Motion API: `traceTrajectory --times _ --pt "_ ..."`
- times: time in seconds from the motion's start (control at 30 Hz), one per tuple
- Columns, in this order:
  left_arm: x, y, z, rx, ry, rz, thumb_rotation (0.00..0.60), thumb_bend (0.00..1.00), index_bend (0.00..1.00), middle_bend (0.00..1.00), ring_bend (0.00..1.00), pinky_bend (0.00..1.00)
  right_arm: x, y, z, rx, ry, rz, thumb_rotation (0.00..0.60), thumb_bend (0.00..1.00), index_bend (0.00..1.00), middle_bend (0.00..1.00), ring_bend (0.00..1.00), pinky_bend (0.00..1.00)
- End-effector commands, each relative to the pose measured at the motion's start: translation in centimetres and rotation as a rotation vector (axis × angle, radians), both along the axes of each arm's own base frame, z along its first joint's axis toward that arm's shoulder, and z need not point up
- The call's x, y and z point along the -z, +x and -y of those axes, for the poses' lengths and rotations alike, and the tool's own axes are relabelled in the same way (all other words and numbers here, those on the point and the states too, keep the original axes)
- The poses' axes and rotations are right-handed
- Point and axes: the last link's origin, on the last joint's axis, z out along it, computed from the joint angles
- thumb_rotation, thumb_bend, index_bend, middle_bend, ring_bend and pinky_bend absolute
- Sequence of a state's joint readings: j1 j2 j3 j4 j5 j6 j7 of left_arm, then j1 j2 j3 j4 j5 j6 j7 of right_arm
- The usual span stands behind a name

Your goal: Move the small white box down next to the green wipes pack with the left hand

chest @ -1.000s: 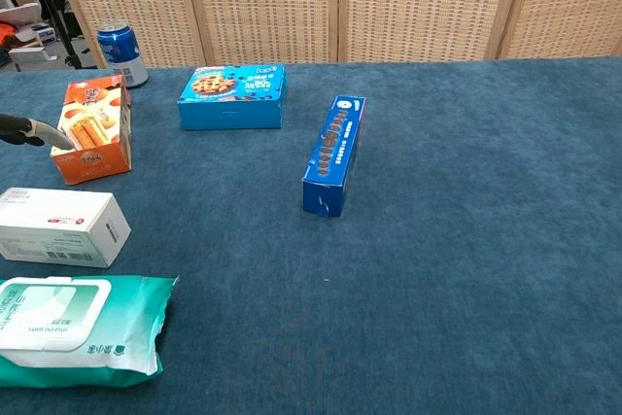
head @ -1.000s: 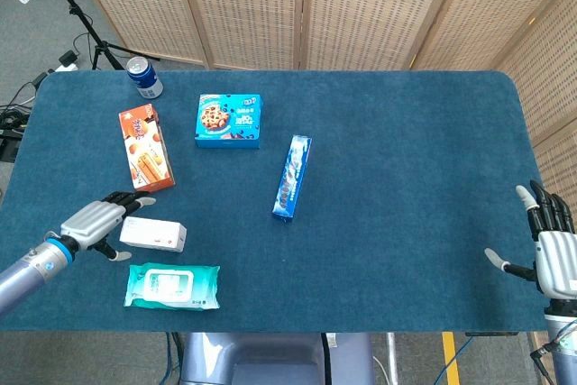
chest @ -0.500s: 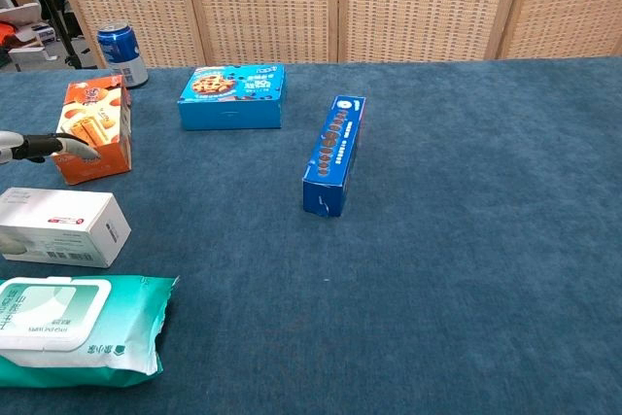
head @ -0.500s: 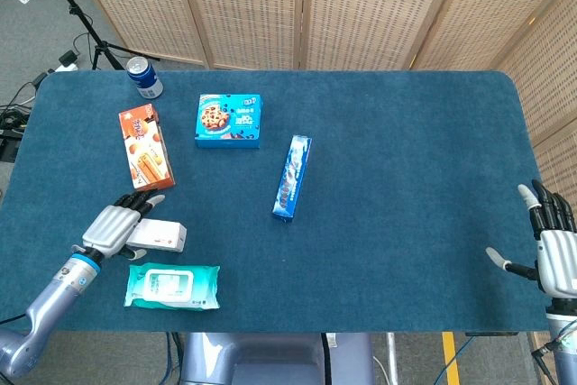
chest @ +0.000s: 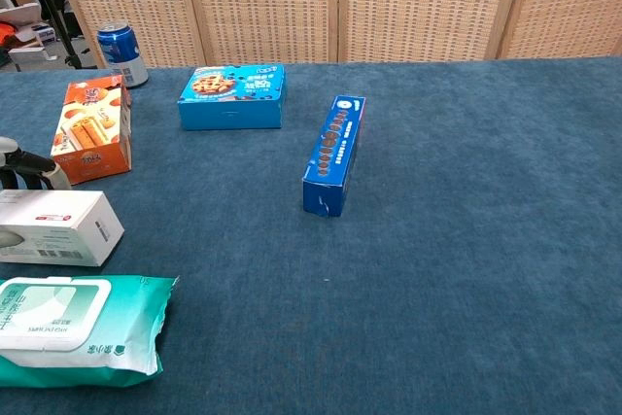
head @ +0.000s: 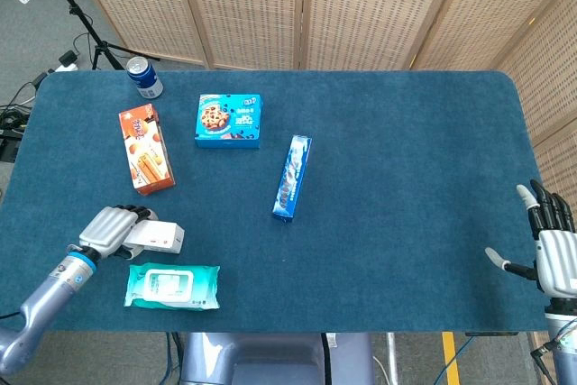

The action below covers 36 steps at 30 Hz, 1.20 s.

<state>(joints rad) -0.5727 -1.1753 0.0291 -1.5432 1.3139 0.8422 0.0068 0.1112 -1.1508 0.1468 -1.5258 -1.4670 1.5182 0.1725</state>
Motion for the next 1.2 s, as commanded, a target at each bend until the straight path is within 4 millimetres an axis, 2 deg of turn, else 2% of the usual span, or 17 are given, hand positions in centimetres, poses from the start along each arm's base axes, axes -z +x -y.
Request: traceTrajectory --times 0.03,0.2,0.33,0.53,0.83,0.9,0.97,1.03,1.07,1.1,1.13,1.2 --pt "-1.4 0.2 -0.1 -0.012 -0.039 0.013 0.600 0.39 0.41 0.38 0.32 0.39 0.1 0.0 0.0 0.001 0.002 -0.002 0.600 0.00 0.00 0.00 0.00 0.00" --pt "-3.4 0.7 -0.8 -0.039 -0.084 0.031 0.600 0.45 0.42 0.39 0.33 0.39 0.3 0.0 0.1 0.001 0.007 -0.006 0.600 0.00 0.00 0.00 0.00 0.00" --pt "-4.5 1.1 -1.9 -0.146 -0.184 0.041 0.600 0.49 0.43 0.40 0.33 0.39 0.5 0.2 0.1 -0.002 0.010 -0.014 0.600 0.00 0.00 0.00 0.00 0.00" --pt "-4.6 1.7 -2.7 -0.290 -0.284 0.042 0.600 0.54 0.44 0.41 0.33 0.39 0.6 0.2 0.1 0.003 0.012 -0.019 0.600 0.00 0.00 0.00 0.00 0.00" --pt "-4.3 1.9 -4.0 -0.291 -0.306 -0.004 0.600 0.52 0.44 0.41 0.33 0.39 0.6 0.1 0.2 0.006 0.008 -0.021 0.600 0.00 0.00 0.00 0.00 0.00" --pt "-4.1 1.9 -4.2 -0.279 -0.306 -0.015 0.600 0.51 0.44 0.37 0.29 0.39 0.5 0.1 0.2 0.006 0.008 -0.020 0.600 0.00 0.00 0.00 0.00 0.00" --pt "-3.8 1.8 -4.4 -0.269 -0.309 -0.030 0.600 0.50 0.42 0.29 0.20 0.37 0.5 0.1 0.2 0.006 0.009 -0.019 0.600 0.00 0.00 0.00 0.00 0.00" --pt "-3.3 1.6 -4.5 -0.257 -0.315 -0.046 0.600 0.49 0.35 0.14 0.06 0.27 0.5 0.1 0.2 0.006 0.010 -0.018 0.600 0.00 0.00 0.00 0.00 0.00" --pt "-3.0 1.6 -4.4 -0.256 -0.320 -0.051 0.600 0.48 0.31 0.09 0.03 0.22 0.5 0.1 0.2 0.005 0.009 -0.018 0.600 0.00 0.00 0.00 0.00 0.00" --pt "-2.8 1.6 -4.4 -0.255 -0.323 -0.053 0.600 0.48 0.21 0.03 0.00 0.13 0.5 0.1 0.2 0.005 0.008 -0.017 0.600 0.00 0.00 0.00 0.00 0.00" --pt "-2.7 1.8 -4.6 -0.236 -0.315 -0.051 0.600 0.47 0.11 0.00 0.00 0.06 0.4 0.1 0.2 0.006 0.006 -0.015 0.600 0.00 0.00 0.00 0.00 0.00" --pt "-2.7 2.0 -4.9 -0.186 -0.264 -0.025 0.600 0.47 0.01 0.00 0.00 0.00 0.3 0.0 0.1 0.006 0.004 -0.011 0.600 0.00 0.00 0.00 0.00 0.00"
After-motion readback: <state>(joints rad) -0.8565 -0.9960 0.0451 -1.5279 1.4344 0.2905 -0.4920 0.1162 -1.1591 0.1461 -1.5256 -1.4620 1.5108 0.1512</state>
